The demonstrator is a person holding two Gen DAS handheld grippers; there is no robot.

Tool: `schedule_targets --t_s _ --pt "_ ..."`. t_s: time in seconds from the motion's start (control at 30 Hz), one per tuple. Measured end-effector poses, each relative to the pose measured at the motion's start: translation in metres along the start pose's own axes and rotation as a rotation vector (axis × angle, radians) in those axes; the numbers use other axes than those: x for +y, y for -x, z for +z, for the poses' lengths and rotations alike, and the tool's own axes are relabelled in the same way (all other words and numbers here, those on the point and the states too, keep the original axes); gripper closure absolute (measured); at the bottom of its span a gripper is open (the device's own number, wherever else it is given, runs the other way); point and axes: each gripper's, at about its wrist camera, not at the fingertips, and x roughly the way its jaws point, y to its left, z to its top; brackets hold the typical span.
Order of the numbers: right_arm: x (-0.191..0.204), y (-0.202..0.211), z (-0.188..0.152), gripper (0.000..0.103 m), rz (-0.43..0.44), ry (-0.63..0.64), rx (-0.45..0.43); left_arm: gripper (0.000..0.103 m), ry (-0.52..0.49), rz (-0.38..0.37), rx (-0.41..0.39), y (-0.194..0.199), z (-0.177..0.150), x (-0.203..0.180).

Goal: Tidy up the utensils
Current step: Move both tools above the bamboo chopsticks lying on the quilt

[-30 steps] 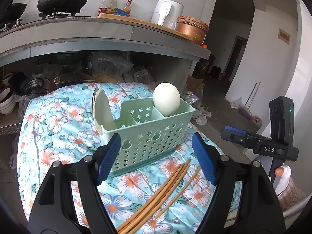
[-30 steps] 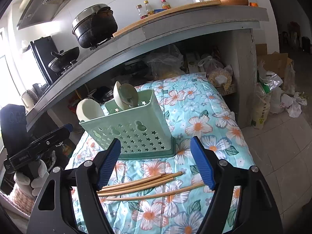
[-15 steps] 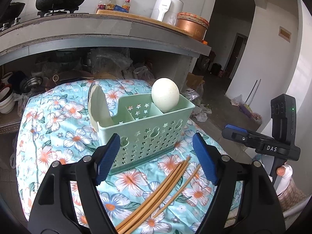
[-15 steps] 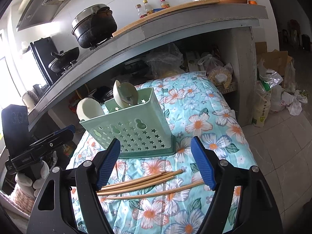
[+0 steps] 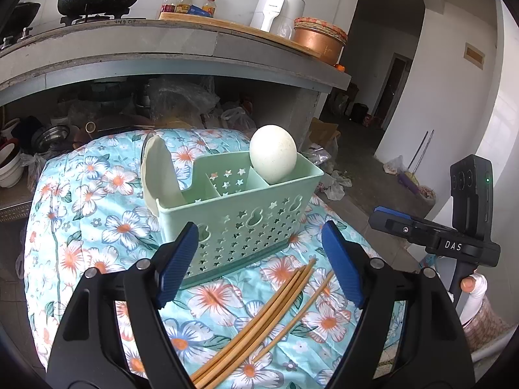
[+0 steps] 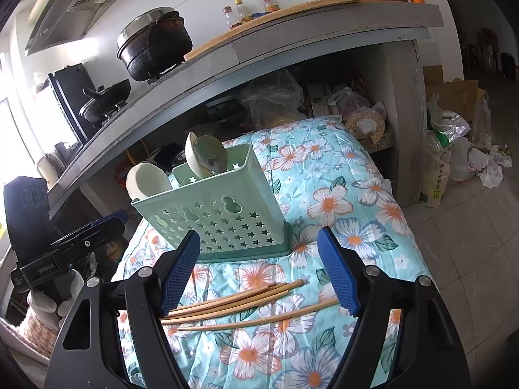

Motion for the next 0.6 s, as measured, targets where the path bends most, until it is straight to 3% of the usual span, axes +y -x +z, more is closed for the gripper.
schedule_targets --t_s 0.6 --pt "-0.011 -0.006 -0.007 0.03 0.022 -0.073 0.051 0.028 0.022 -0.012 0.015 -0.013 -0.01 0.007"
